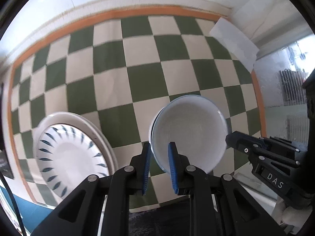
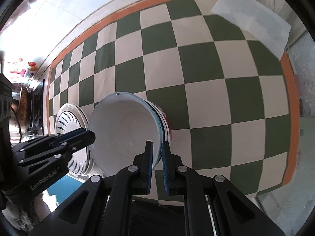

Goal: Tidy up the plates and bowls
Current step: 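Lift the three nested bowls with both grippers toward the blue-dot bowl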

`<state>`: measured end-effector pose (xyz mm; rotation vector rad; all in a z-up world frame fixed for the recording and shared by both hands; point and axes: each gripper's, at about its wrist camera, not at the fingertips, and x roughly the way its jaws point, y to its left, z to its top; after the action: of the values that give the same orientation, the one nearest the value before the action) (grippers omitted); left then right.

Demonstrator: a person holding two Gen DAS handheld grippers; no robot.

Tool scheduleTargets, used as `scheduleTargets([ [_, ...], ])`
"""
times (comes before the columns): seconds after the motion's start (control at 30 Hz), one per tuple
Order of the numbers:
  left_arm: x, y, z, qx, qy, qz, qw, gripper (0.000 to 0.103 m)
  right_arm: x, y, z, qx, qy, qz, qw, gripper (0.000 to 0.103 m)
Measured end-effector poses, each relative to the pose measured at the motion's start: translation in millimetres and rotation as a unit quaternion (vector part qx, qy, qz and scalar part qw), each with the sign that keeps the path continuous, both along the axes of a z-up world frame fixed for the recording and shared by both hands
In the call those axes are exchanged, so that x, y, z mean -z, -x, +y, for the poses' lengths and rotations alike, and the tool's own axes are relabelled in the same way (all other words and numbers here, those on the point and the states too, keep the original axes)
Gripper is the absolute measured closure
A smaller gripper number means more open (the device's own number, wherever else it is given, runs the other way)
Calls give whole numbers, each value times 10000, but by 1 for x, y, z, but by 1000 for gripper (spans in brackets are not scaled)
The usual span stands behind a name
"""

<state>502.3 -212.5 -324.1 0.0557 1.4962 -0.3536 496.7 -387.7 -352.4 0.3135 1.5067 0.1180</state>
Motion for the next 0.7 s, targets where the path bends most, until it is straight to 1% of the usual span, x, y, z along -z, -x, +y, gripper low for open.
scheduleTargets([
  [0.07,-15,10,1,100,-42,-235,9997,86,-12,8,2,-43,57,-163,9998,92],
  [0.13,-27,19,2,180,-60,-366,9991,86,-30,17,7,-114,142,-348,9992,92],
  [0.23,-47,34,6,261,-37,-617,9977,79,-53,33,10,-118,178,-573,9981,92],
  [0.27,-52,37,7,287,-31,-672,9973,78,-61,38,11,-109,186,-644,9977,91],
  [0.3,-57,41,7,317,5,-730,9968,78,-70,43,12,-100,199,-727,9971,87],
  [0.37,-67,48,11,334,114,-808,9961,71,-85,54,13,-79,229,-892,9957,80],
  [0.4,-72,51,13,334,153,-842,9958,70,-95,60,14,-76,261,-984,9948,75],
  [0.43,-77,53,14,359,206,-871,9953,67,-102,65,15,-75,269,-1052,9941,73],
  [0.47,-81,55,15,348,247,-909,9949,61,-109,70,15,-62,274,-1123,9933,72],
  [0.5,-86,58,17,325,276,-966,9944,55,-116,74,16,-49,290,-1187,9925,68],
  [0.53,-91,61,18,344,298,-1021,9937,39,-120,77,16,-50,302,-1227,9920,62],
  [0.57,-95,63,20,335,308,-1082,9931,25,-127,82,16,-54,338,-1307,9908,59],
  [0.6,-98,64,21,325,307,-1127,9926,22,-133,85,16,-46,371,-1378,9897,53],
  [0.67,-105,67,23,316,287,-1228,9915,16,-144,92,17,-79,474,-1498,9875,47],
  [0.7,-108,69,25,294,296,-1267,9911,15,-148,95,17,-83,490,-1555,9866,42],
])
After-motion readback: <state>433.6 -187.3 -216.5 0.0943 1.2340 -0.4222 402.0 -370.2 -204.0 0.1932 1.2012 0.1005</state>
